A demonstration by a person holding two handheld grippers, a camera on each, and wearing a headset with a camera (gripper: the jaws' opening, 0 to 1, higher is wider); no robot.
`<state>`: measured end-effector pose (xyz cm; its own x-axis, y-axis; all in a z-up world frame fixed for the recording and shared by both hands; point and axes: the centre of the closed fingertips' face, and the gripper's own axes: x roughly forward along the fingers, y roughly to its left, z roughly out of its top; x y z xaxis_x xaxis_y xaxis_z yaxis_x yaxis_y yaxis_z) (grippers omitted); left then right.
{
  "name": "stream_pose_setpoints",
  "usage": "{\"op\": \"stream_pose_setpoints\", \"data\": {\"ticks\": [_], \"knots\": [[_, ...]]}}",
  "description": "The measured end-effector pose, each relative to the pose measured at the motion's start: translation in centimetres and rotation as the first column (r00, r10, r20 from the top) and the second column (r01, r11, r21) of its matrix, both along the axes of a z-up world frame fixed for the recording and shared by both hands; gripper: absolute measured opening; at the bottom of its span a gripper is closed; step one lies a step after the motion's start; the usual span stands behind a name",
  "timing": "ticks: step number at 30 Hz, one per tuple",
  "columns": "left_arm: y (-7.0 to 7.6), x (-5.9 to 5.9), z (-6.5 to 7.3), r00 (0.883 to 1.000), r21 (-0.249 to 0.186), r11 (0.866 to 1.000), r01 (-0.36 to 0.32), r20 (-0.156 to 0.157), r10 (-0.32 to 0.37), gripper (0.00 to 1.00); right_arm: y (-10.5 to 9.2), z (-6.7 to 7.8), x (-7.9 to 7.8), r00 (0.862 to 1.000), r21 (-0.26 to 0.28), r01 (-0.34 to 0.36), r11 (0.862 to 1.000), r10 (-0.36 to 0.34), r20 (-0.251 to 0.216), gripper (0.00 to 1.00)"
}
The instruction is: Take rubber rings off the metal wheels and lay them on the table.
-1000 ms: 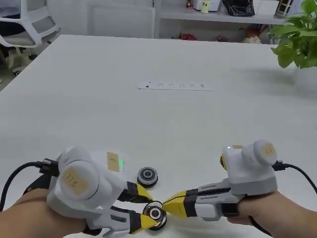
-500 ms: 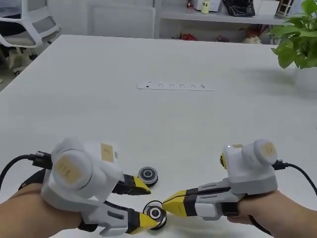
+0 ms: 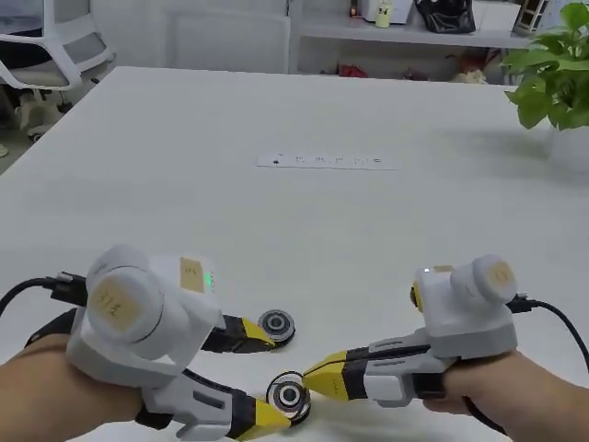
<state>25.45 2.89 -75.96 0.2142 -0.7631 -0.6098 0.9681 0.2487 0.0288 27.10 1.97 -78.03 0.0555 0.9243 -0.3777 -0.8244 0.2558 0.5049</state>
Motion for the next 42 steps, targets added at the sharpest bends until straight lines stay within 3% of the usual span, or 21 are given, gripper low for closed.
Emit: {"op": "stream_pose_setpoints", "data": {"ticks": [25, 42], "knots": [[1.7, -0.2, 1.4, 0.999, -0.024, 0.999, -0.037, 0.007, 0.037, 0.61, 0.0, 0.4, -0.3, 1.000, 0.002, -0.007, 1.000, 0.007, -0.002, 0.00], [3.0, -0.4, 1.4, 0.998, -0.021, 0.998, -0.065, 0.012, 0.065, 0.69, 0.2, 0.7, -0.4, 1.000, 0.014, -0.012, 1.000, 0.013, -0.002, 0.00]]}}
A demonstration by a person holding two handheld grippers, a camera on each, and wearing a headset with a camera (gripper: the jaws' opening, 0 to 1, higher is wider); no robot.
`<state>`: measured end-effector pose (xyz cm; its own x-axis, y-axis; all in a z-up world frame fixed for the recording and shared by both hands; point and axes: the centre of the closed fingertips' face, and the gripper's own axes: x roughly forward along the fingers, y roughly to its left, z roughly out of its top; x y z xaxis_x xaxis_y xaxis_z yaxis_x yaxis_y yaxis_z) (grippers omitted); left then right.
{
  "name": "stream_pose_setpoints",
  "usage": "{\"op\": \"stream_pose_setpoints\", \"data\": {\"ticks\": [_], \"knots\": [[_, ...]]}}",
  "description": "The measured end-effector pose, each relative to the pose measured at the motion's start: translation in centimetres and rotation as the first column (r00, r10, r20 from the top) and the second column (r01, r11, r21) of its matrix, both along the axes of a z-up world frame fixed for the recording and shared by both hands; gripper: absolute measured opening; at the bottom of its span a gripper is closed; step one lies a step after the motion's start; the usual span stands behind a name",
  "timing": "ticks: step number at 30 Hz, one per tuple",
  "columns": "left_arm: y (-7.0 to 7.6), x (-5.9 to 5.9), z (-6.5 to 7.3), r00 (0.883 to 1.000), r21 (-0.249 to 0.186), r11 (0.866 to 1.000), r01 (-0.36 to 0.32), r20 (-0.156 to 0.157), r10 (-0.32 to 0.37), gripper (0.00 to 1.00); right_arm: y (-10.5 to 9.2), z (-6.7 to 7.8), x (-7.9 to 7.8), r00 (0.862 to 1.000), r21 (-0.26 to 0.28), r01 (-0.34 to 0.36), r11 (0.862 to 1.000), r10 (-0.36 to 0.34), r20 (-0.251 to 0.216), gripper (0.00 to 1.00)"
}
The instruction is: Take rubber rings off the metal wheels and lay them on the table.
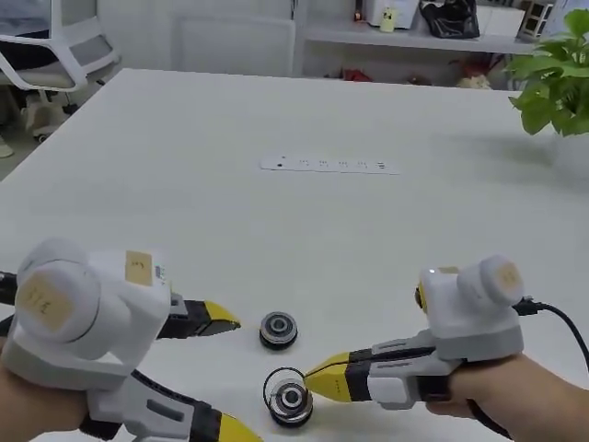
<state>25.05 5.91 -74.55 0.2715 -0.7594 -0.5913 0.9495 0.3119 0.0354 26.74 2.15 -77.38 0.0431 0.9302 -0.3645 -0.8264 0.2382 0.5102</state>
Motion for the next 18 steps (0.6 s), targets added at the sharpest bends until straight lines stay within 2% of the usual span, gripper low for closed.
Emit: {"op": "stream_pose_setpoints", "data": {"ticks": [18], "knots": [[1.7, 0.2, 0.6, 0.998, -0.024, 0.998, -0.064, 0.003, 0.064, 0.79, 0.0, 0.7, 0.0, 1.000, 0.015, 0.001, 1.000, -0.001, 0.001, 0.00]]}}
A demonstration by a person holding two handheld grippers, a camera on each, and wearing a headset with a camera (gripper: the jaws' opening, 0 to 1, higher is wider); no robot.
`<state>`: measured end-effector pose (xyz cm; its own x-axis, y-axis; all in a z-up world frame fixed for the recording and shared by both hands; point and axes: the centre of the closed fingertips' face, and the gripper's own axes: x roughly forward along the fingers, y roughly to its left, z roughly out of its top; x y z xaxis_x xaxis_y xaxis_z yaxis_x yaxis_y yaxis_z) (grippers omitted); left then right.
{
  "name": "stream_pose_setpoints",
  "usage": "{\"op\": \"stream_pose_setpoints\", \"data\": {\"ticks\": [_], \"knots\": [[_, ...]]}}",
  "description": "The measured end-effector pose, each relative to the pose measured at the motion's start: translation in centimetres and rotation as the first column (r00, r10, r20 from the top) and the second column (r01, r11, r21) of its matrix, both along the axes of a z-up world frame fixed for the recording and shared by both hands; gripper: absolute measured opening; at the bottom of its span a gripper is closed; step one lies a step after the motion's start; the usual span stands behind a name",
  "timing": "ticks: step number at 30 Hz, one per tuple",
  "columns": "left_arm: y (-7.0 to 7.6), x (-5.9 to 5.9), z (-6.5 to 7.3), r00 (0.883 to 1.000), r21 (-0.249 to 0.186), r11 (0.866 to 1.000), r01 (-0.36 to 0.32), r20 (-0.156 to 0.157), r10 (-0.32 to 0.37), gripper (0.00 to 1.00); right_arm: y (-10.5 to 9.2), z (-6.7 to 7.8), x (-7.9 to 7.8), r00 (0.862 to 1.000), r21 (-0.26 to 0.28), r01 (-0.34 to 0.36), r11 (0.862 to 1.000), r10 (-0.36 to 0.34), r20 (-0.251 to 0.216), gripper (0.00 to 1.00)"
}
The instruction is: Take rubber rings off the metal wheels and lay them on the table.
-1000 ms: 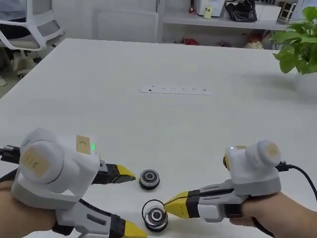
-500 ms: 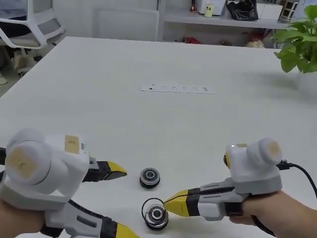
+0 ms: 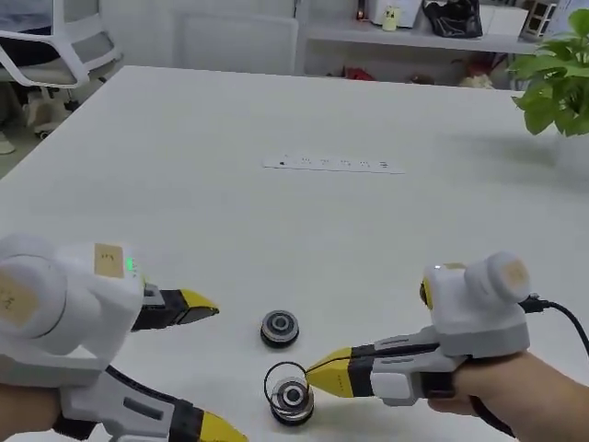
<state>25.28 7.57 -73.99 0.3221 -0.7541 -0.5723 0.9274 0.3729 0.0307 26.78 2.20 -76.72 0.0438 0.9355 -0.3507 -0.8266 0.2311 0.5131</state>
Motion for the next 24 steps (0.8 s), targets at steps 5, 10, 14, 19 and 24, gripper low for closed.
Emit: {"op": "stream_pose_setpoints", "data": {"ticks": [5, 10, 14, 19, 24], "knots": [[0.13, -0.17, 0.00, 1.000, 0.002, 1.000, -0.008, -0.002, 0.008, 0.81, 0.05, 0.02, -0.06, 1.000, 0.000, -0.004, 1.000, 0.004, -0.001, 0.00], [0.27, -0.26, 0.08, 1.000, 0.002, 1.000, -0.013, 0.002, 0.013, 0.83, 0.12, 0.25, -0.05, 1.000, 0.003, -0.006, 1.000, 0.006, 0.001, 0.00], [0.44, -0.27, 0.08, 1.000, 0.004, 1.000, -0.016, 0.003, 0.016, 0.83, 0.15, 0.35, -0.07, 1.000, 0.003, -0.008, 1.000, 0.008, 0.002, 0.00], [0.62, -0.25, 0.04, 1.000, 0.002, 1.000, -0.021, 0.003, 0.021, 0.84, 0.18, 0.36, -0.08, 1.000, 0.002, -0.011, 1.000, 0.011, 0.002, 0.00], [0.77, -0.17, 0.09, 1.000, 0.002, 1.000, -0.025, 0.005, 0.025, 0.85, 0.25, 0.45, -0.10, 1.000, 0.001, -0.013, 1.000, 0.013, 0.001, 0.00]]}}
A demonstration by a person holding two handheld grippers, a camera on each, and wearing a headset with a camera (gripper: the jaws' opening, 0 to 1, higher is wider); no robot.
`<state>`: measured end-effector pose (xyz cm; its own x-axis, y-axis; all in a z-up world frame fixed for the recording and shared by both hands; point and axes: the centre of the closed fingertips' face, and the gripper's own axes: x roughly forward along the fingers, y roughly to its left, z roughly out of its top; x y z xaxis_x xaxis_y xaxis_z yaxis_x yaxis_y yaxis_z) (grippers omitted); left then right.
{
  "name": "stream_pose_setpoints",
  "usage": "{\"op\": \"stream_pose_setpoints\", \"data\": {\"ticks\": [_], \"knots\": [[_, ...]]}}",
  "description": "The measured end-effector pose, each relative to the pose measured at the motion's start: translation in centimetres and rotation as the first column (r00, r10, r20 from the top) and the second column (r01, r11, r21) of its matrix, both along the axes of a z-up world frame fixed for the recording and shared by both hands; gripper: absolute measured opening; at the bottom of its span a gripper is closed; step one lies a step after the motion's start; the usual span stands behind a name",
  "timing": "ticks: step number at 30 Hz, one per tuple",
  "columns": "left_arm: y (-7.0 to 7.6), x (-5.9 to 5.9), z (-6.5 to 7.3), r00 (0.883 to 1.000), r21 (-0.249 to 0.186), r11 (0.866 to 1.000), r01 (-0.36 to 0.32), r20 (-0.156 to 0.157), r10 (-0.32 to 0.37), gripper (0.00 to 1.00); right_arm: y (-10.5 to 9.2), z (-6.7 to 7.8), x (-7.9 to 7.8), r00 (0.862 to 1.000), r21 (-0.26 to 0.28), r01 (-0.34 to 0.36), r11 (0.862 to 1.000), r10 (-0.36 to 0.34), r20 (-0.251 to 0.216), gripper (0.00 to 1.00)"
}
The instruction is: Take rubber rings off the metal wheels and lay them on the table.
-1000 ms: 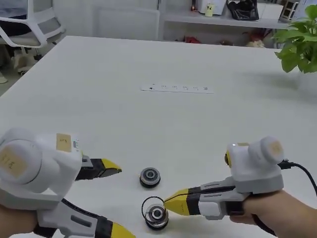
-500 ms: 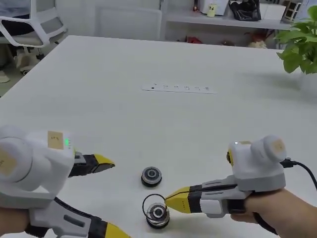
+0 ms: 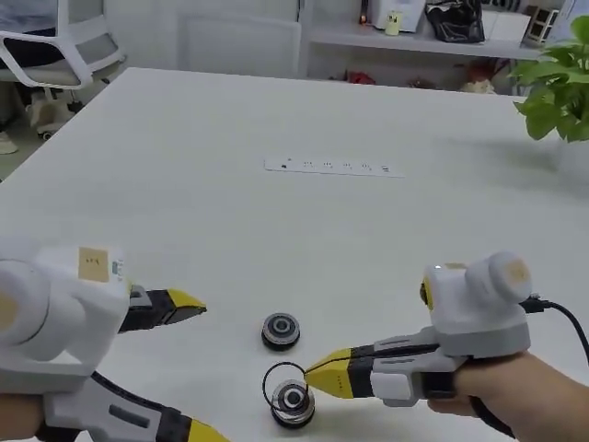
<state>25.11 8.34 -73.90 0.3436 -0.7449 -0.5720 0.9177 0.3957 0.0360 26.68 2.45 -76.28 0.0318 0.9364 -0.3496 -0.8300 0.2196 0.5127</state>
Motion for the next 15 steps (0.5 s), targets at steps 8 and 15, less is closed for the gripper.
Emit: {"op": "stream_pose_setpoints", "data": {"ticks": [8, 15], "knots": [[0.33, 0.16, 0.22, 1.000, -0.001, 1.000, -0.009, 0.004, 0.009, 0.85, 0.41, 0.44, -0.02, 1.000, 0.005, -0.007, 1.000, 0.007, 0.004, 0.00], [0.59, 0.18, 0.30, 1.000, -0.002, 1.000, -0.016, 0.007, 0.016, 0.85, 0.92, 0.84, 0.17, 1.000, 0.011, -0.011, 1.000, 0.011, 0.012, 0.00]]}}
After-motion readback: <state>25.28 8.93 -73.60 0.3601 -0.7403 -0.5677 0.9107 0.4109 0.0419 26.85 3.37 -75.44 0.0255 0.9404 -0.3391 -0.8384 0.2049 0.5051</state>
